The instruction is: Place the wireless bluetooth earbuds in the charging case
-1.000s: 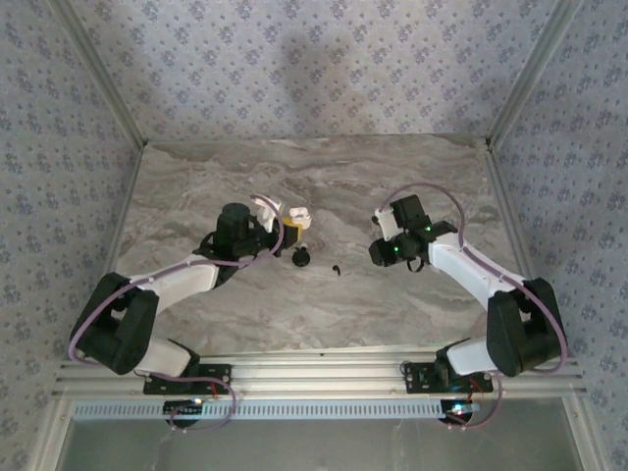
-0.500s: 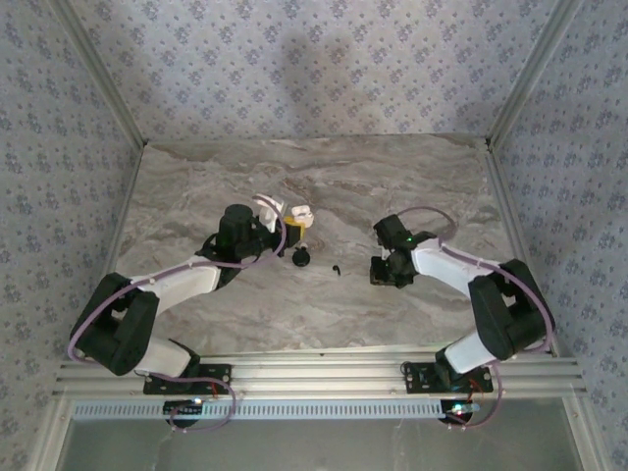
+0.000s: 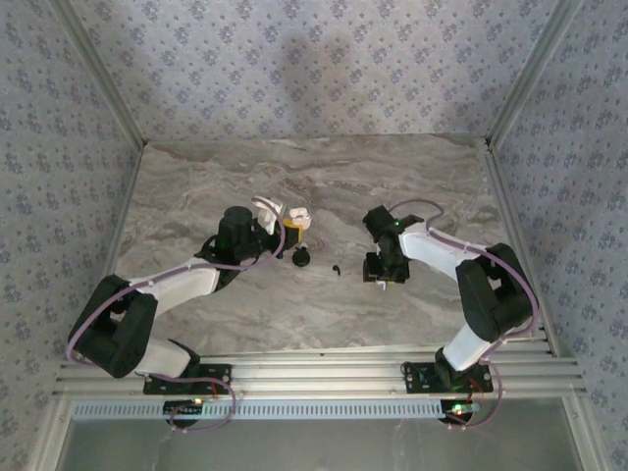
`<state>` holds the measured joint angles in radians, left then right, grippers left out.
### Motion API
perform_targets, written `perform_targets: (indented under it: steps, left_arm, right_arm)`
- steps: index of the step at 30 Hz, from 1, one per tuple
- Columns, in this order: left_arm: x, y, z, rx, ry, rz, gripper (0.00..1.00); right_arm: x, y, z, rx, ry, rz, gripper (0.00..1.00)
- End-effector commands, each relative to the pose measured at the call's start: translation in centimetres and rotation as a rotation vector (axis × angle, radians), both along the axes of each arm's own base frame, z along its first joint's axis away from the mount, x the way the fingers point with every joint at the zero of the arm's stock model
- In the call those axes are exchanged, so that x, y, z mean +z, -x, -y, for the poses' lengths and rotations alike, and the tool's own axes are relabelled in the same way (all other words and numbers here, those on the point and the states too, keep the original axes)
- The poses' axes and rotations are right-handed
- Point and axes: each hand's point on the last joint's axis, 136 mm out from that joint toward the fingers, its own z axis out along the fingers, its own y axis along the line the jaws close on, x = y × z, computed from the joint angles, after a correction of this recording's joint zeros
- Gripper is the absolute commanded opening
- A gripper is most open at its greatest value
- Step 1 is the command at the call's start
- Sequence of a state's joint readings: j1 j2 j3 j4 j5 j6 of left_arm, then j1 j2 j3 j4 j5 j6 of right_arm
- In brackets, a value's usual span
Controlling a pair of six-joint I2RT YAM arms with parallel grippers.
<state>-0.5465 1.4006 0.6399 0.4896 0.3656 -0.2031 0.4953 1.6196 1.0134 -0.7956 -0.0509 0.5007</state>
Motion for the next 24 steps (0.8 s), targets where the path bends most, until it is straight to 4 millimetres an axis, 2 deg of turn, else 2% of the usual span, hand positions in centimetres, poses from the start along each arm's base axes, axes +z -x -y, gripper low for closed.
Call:
perform_targets:
  steps: [1,3,5,6,16,24]
  left_arm:
    - [1.4,0.1,0.1,-0.008,0.005,0.048,0.09]
    - [1.4,0.2,0.1,-0.007,0.004,0.043,0.09]
    - [1.3,0.2,0.0,0.003,0.011,0.032,0.09]
    - [1.3,0.2,0.0,0.004,0.021,0.027,0.09]
    - [0.8,0.3,0.3,-0.002,0.024,0.016,0.09]
    - [0.7,0.2,0.3,-0.003,0.006,0.014,0.10]
  right_arm:
    - [2.7,1.1,1.2,0.020,0.051,-0.074,0.53]
    - [3.4,1.1,1.4,0.031,0.055,-0.109,0.53]
    - [3.0,1.6,1.7,0.047,0.066,-0.156,0.52]
    - [3.4,0.8,1.3,0.051,0.060,-0.142,0.52]
    - [0.9,-0.4,0.8,0.085,0.054,-0.198,0.51]
    - [-1.1,-1.0,0.3,0.121,0.059,-0.234,0.45]
